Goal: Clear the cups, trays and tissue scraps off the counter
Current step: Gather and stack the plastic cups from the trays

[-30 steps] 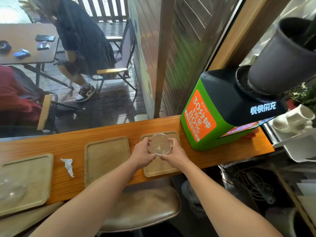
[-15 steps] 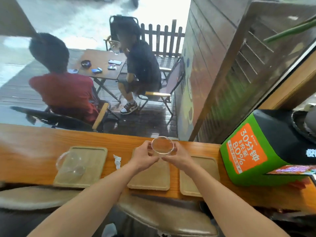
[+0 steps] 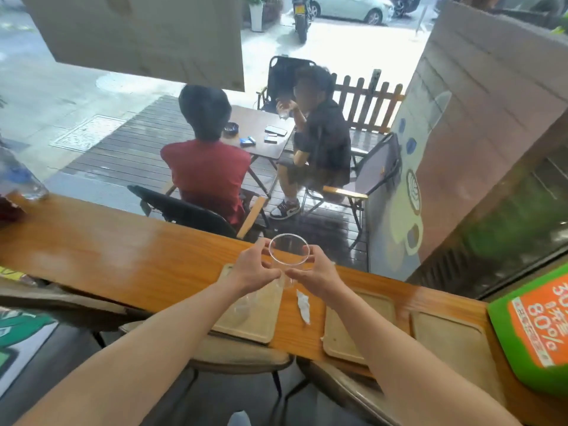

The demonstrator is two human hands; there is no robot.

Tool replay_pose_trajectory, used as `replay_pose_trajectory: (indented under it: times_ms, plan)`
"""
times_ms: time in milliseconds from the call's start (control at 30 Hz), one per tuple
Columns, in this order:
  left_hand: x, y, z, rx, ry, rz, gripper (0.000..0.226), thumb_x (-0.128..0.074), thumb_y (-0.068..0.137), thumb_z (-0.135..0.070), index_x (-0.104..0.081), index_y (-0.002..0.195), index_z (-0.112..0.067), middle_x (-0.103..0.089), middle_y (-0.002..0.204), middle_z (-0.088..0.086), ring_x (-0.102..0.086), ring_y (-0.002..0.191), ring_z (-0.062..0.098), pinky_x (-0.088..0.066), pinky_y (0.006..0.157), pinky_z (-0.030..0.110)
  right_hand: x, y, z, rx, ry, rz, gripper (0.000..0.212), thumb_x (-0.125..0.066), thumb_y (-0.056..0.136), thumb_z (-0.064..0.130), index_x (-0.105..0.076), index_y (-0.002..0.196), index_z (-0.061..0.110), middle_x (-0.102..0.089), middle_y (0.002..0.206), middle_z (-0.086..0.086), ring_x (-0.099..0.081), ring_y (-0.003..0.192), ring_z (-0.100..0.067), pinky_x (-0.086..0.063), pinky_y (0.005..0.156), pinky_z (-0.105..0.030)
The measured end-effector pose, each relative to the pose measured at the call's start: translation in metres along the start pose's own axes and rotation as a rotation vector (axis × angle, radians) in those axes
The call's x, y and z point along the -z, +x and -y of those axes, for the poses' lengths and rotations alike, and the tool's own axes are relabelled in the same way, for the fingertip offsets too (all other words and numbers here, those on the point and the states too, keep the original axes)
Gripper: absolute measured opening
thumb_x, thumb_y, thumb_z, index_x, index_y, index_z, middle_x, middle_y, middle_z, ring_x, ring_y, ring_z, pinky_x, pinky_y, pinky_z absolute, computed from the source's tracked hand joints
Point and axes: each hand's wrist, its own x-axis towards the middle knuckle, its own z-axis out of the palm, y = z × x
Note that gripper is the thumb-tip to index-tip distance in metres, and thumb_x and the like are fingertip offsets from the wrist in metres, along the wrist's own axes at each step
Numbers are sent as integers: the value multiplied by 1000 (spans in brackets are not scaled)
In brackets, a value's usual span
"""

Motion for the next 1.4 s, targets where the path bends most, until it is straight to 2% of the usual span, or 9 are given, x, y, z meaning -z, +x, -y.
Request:
replay_pose_trajectory:
  times_ms: [133, 233, 433, 533, 667, 833, 1000, 1200, 1400]
  plan:
    - [36, -5, 25, -7, 13, -38, 61, -83, 73, -33, -49, 123, -27, -62, 112, -5, -66, 89, 12, -59, 73, 28, -34, 4, 24, 18, -5, 12, 66, -86, 74, 31, -50, 128, 20, -60, 120, -1, -60, 111, -19, -53, 89, -36]
    - [52, -12, 38, 1, 2, -66, 62, -82, 74, -35, -48, 124, -27, -61, 112, -5, -66, 87, 11, -58, 70, 25, -52, 5, 35, 15, -4, 32, 67, -86, 75, 31, -49, 130, 18, -60, 121, -4, -62, 110, -24, -54, 95, -46]
    - [61, -19, 57, 2, 11, -42, 63, -82, 75, -30, -48, 127, -22, -61, 112, -3, -66, 87, 13, -58, 70, 25, -75, 9, 34, -10, -19, 60, 68, -86, 76, 28, -47, 131, 17, -62, 120, -6, -65, 108, -27, -56, 93, -47]
    - [56, -22, 65, 16, 57, 0, 57, -81, 74, -28, -48, 121, -24, -63, 103, -4, -66, 78, 12, -58, 69, 27, -80, 10, 24, -30, -82, 75, 64, -85, 76, 27, -50, 128, 18, -63, 120, -4, -63, 106, -22, -56, 87, -38]
    - [44, -26, 77, 64, 148, 45, 52, -78, 73, -30, -46, 114, -23, -61, 91, -2, -62, 76, 16, -59, 71, 37, -87, 11, 13, -31, -180, 109, 64, -84, 76, 33, -51, 130, 19, -62, 118, 1, -56, 99, -14, -41, 66, -17]
    - [35, -30, 88, 89, 207, 63, 65, -76, 75, -35, -42, 128, -20, -55, 118, 0, -55, 101, 20, -53, 87, 39, -97, 11, -1, -65, -215, 137, 64, -81, 77, 41, -53, 132, 22, -60, 121, 5, -54, 109, -15, -40, 82, -26]
    - [28, -34, 100, 125, 200, 123, 73, -73, 74, -34, -41, 136, -16, -50, 128, -1, -52, 113, 22, -48, 95, 39, -108, 7, -16, -60, -277, 166, 39, -76, 82, 39, -64, 117, 28, -59, 97, 17, -54, 97, -11, -35, 63, -14]
    - [22, -36, 114, 178, 165, 192, 73, -71, 73, -30, -40, 138, -20, -56, 121, 2, -55, 106, 22, -51, 91, 40, -121, 9, -33, -125, -317, 218, 54, -74, 84, 40, -57, 132, 21, -65, 123, -2, -58, 114, -22, -48, 91, -33]
    - [16, -38, 121, 197, 148, 192, 72, -72, 75, -31, -40, 139, -21, -56, 122, 1, -56, 105, 22, -51, 91, 40, -128, 10, -42, -140, -304, 207, 59, -75, 84, 36, -54, 136, 21, -64, 126, -3, -58, 116, -22, -48, 93, -33]
